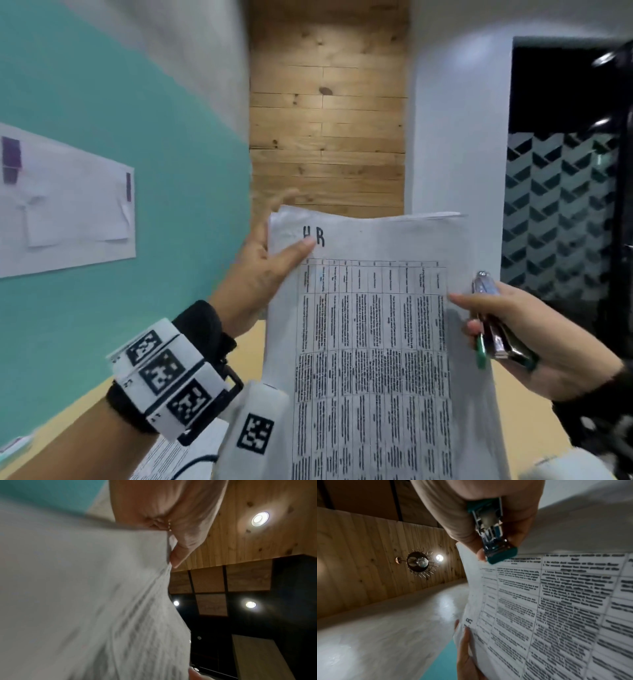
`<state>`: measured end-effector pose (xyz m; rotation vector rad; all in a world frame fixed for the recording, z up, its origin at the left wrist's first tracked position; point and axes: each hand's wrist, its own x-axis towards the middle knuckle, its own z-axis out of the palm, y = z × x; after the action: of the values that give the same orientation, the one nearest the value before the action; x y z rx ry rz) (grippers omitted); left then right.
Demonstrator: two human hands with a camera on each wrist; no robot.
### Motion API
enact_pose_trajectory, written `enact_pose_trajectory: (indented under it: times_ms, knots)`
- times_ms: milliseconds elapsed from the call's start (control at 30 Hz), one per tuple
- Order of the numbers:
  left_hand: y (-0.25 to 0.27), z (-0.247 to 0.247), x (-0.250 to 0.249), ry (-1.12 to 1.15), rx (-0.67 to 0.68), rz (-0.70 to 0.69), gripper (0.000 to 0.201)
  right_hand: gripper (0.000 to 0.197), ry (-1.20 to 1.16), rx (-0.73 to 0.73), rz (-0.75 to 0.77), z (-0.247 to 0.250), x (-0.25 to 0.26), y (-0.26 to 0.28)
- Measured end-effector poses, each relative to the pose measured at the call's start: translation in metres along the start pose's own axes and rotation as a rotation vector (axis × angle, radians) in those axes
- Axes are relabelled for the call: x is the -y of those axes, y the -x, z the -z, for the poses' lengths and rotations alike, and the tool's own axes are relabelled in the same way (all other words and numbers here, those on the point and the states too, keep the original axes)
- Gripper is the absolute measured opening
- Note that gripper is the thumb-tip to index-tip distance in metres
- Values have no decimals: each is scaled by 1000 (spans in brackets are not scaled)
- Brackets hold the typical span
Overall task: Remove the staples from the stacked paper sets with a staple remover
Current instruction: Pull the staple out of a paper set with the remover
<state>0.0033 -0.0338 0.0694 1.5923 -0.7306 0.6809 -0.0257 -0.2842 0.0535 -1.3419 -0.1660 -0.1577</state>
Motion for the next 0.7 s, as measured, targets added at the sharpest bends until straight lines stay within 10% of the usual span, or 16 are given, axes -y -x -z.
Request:
enact_pose_trajectory:
  times_ms: [167, 500, 700]
  knots:
    - [0, 1, -15, -219, -41, -297, 21, 76, 19, -5, 16, 6, 3, 9]
    - [6, -20, -24, -179, -188, -420, 9, 8, 62, -68, 140, 3, -7, 10]
    - [-27, -13, -65, -327, -206, -580, 10, 19, 46, -90, 326, -9, 28, 6]
